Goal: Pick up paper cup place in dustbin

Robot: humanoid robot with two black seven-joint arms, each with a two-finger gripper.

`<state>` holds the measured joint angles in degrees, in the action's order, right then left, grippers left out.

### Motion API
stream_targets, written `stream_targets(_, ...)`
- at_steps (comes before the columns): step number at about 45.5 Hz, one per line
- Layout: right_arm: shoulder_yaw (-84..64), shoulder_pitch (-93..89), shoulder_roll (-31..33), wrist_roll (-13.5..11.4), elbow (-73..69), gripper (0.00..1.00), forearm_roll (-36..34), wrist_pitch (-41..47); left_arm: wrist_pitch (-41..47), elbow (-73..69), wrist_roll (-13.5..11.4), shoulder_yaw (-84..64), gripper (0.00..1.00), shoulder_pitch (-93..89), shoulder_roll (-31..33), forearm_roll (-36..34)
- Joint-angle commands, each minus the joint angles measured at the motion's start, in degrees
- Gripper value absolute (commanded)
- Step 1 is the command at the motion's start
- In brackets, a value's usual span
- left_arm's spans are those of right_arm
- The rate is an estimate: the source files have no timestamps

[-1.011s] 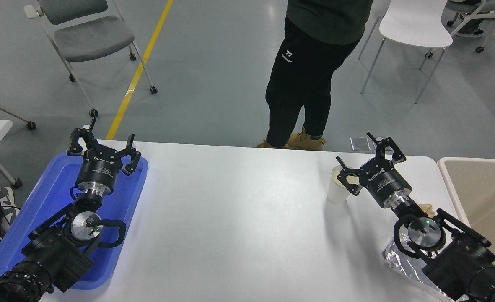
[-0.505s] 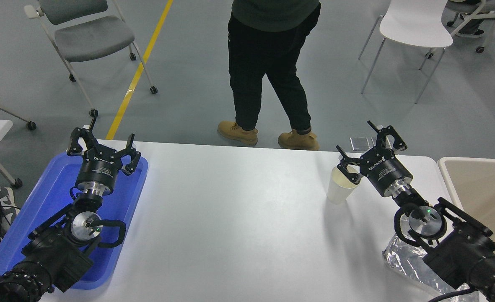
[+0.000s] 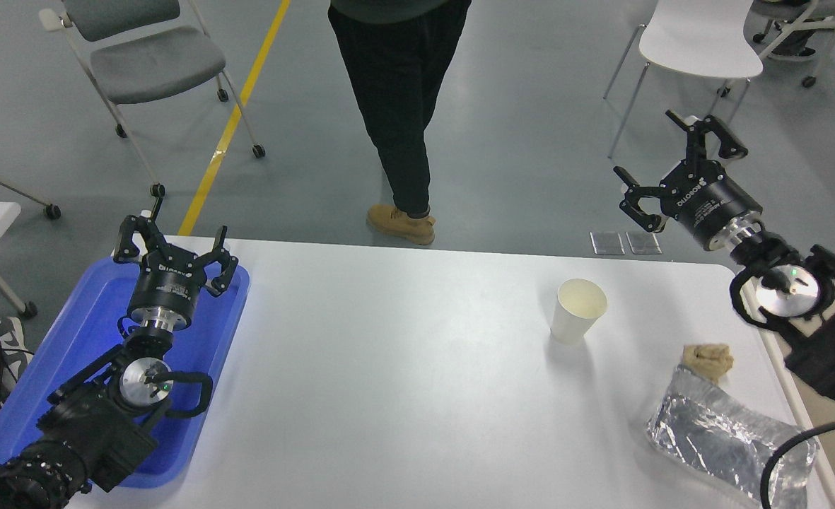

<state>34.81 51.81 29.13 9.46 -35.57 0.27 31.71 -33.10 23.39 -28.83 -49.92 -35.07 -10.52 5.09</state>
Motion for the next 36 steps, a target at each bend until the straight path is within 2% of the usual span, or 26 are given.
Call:
stream_targets(1, -22.3, 13.39, 6.64, -0.05, -0.46, 1.0, 1.23, 0.11, -0.04, 0.08, 0.0, 0.0, 1.0, 0.01, 0.06, 0.01)
stream_targets(9, -42.0, 23.68, 9.63, 0.12, -1.95, 1.0, 4.29, 0.81, -0.04, 0.08, 0.0, 0.0, 1.0, 0.01, 0.06, 0.01)
stream_targets(20, -61.51, 34.67, 10.68, 0.74, -7.92, 1.0, 18.36, 0.99, -0.04, 0.08, 0.0, 0.0, 1.0, 0.01, -0.03, 0.01)
stream_targets(31, -79.27, 46.53, 10.51, 0.92, -20.66, 1.0, 21.79, 0.99, -0.04, 0.08, 0.0, 0.0, 1.0, 0.01, -0.03, 0.01)
stream_targets(36, -83.58, 51.89, 10.51, 0.92, -28.92, 1.0, 27.93, 0.9, -0.04, 0.17, 0.0, 0.0, 1.0, 0.0, -0.03, 0.01)
